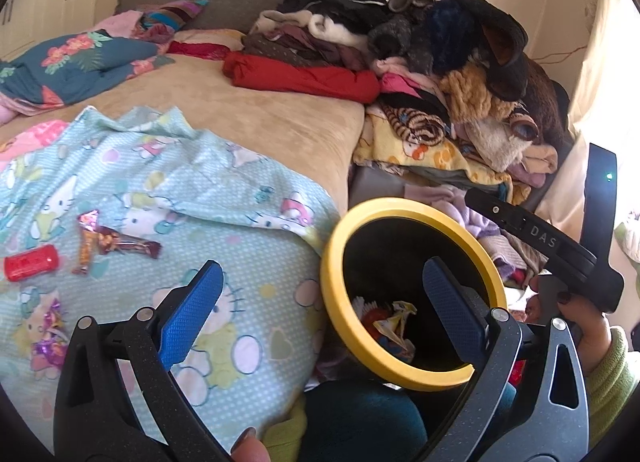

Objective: Collect trash
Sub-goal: 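Move both tools from the bin toward the purple and brown wrappers on the sheet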

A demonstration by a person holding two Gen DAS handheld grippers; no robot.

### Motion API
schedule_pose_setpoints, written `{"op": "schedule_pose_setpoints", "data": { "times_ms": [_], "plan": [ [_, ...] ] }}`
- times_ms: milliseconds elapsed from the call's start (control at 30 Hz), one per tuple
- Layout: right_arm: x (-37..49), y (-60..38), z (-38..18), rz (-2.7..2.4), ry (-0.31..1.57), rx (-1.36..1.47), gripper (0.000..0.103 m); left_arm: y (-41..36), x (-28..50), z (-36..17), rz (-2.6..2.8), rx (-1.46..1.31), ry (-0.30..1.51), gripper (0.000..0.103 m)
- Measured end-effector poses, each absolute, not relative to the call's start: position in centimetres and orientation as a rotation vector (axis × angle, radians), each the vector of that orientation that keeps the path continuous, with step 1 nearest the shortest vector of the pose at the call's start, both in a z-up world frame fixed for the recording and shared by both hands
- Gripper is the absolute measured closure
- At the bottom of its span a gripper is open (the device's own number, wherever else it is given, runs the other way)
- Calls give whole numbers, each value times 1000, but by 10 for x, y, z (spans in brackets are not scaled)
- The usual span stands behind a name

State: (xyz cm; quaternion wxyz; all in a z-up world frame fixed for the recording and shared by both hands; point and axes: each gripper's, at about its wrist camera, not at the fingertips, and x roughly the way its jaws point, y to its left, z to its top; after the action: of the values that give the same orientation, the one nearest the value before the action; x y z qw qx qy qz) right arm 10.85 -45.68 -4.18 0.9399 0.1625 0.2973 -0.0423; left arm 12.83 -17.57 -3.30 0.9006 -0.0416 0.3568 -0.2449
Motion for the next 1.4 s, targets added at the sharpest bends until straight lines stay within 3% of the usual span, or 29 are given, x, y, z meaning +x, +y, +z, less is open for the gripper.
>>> {"op": "schedule_pose_setpoints", "data": {
  "times_ms": [1400],
  "plan": [
    [108, -314, 3, 194, 522, 177, 12, -28, 127, -9, -255, -209, 615, 11]
  ]
}}
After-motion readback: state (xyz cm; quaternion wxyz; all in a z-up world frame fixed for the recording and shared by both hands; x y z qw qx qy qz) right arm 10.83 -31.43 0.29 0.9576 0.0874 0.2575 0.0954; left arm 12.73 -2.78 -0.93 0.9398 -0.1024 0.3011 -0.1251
